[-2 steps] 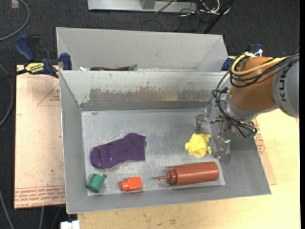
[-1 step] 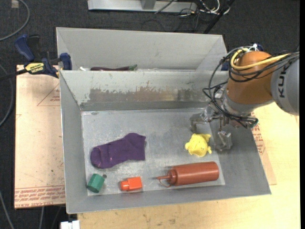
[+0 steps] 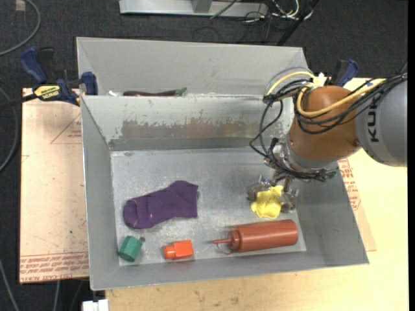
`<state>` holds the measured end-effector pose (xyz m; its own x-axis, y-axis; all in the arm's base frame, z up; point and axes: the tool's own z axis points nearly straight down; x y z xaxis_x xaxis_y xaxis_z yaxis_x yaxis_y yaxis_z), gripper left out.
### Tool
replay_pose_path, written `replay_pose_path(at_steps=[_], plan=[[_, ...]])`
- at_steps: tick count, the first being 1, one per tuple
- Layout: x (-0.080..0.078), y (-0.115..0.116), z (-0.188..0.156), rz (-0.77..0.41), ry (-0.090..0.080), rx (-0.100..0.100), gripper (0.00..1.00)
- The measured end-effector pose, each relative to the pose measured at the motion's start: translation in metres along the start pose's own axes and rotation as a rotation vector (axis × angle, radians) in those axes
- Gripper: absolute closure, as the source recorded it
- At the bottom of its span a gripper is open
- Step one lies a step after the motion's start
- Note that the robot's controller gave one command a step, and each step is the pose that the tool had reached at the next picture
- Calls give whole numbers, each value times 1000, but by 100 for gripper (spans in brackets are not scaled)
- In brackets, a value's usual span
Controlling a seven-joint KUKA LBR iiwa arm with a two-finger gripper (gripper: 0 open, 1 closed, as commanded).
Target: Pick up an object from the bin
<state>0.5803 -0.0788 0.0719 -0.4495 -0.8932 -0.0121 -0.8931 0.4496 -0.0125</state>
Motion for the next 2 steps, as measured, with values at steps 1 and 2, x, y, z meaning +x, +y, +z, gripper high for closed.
replay_pose_path(at_steps=[1, 2], plan=[[0, 0, 0, 2, 0, 0, 100], [0, 0, 0, 2, -1, 0, 100]])
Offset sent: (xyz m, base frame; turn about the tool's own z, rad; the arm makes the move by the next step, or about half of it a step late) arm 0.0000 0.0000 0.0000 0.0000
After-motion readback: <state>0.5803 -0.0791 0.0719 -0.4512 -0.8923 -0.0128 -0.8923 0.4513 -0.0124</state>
